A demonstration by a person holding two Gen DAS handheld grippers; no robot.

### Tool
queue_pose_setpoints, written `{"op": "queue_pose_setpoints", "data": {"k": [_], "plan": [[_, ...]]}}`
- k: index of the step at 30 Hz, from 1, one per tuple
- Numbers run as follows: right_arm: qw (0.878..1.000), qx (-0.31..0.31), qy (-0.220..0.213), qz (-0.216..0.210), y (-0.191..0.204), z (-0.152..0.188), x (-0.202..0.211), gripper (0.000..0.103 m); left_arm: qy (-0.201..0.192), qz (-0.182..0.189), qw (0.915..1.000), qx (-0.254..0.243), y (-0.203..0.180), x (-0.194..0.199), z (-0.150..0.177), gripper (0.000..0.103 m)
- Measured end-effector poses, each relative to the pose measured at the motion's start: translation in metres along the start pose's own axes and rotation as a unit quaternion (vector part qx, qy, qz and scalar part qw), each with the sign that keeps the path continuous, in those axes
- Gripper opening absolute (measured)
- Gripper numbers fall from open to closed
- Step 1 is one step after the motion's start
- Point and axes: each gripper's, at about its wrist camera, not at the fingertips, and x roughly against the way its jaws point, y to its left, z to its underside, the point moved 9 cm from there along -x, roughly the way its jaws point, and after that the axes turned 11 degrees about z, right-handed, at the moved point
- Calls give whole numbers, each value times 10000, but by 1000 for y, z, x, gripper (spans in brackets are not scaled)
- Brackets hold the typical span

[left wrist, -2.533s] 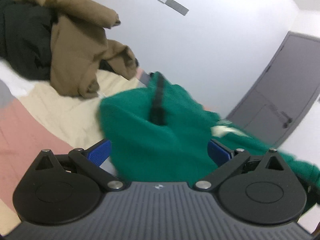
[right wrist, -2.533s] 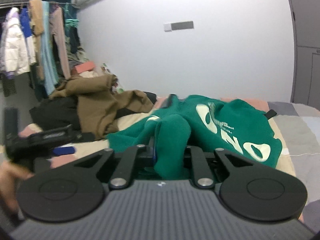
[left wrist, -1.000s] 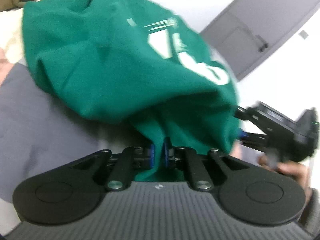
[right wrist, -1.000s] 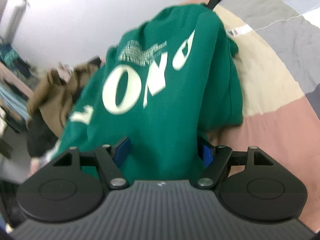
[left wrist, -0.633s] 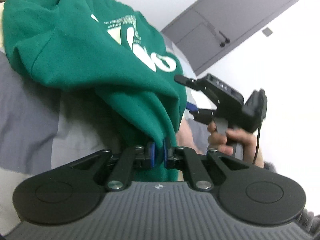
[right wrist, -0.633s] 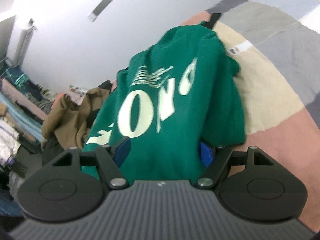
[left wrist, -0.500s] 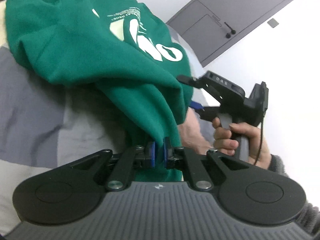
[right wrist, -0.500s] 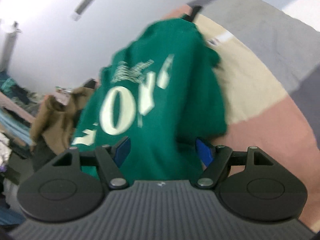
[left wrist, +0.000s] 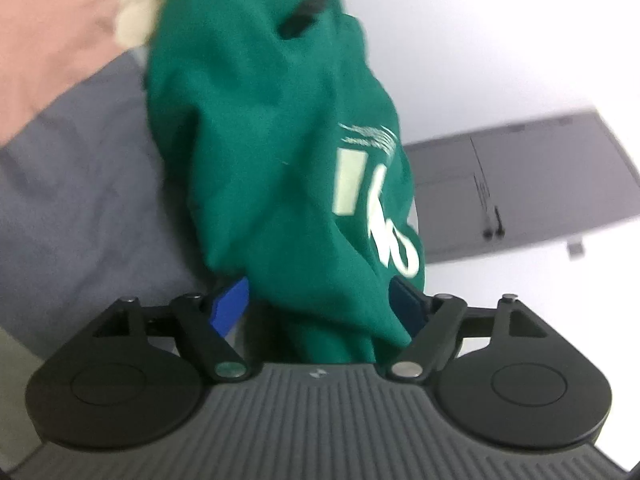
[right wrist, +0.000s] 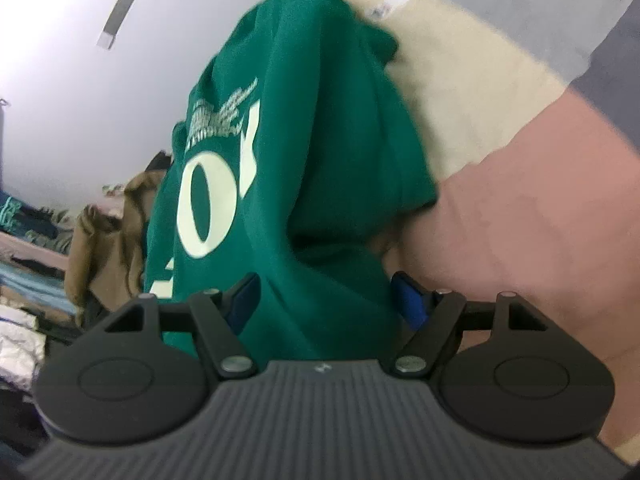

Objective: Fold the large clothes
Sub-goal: 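Lift the green sweatshirt with both grippers and shake it loose, then raise the sweatshirt high with both grippers to let it hang open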

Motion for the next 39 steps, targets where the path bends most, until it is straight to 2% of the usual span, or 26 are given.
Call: {"op": "queue_pose_setpoints", "data": {"k": [3,6,9,12,14,16,17,18,19,20,21,23,24,26,30,34,35,37,38,39], "plan": [[9998,-32,199,84,0,1,-16,75,67,47,9991,412,13,-16,-7,82],[9997,-99,213,-114,6,-4,-18,76,90,-119,9986,516,26,-32,-17,82],[9925,-184,328,-1167,26,-8,-4,76,-21,-88,9968,793,36,-40,-22,82],[9855,8,152,-1689,44,-10,11,76,-167,34,9960,874,38,-46,-29,81],[9853,193,63,-1697,48,-8,10,75,-244,139,9967,755,35,-51,-31,81],[9897,378,23,-1378,44,-5,0,74,-356,220,9979,501,28,-53,-34,77],[9922,438,30,-1170,39,-4,-7,74,-394,242,9980,424,25,-54,-35,71],[9941,455,63,-985,33,-4,-15,72,-417,288,9980,367,23,-54,-38,59],[9954,439,83,-853,29,-4,-22,68,-451,299,9982,273,20,-51,-41,50],[9961,429,61,-764,26,-6,-25,52,-477,277,9984,144,17,-43,-44,29],[9964,483,5,-702,26,-7,-26,38,-484,328,9983,-9,13,-39,-42,17],[9936,816,-213,-746,34,-7,-18,24,-559,500,9959,-506,-7,-32,-44,11],[9906,1032,-344,-830,40,-5,-12,18,-618,620,9932,-766,-20,-27,-44,9],[9802,1465,-700,-1130,57,-1,13,13,-751,948,9861,-1139,-47,-17,-42,8],[9579,1862,-1307,-1751,77,3,68,13,-901,1655,9691,-1594,-93,14,-31,7],[9350,2006,-1785,-2316,88,6,130,12,-1082,1982,9592,-1700,-113,60,-22,7],[9310,2030,-1884,-2379,87,5,145,12,-1128,2094,9552,-1762,-121,67,-20,3],[9247,2021,-2060,-2484,92,2,164,12,-1155,2743,9362,-1868,-139,97,-11,1],[9230,1988,-2110,-2531,92,1,174,12,-1190,2911,9289,-1954,-149,113,-7,1],[9218,1975,-2151,-2549,95,-3,180,12,-1238,2921,9248,-2099,-161,122,-4,1]]}}
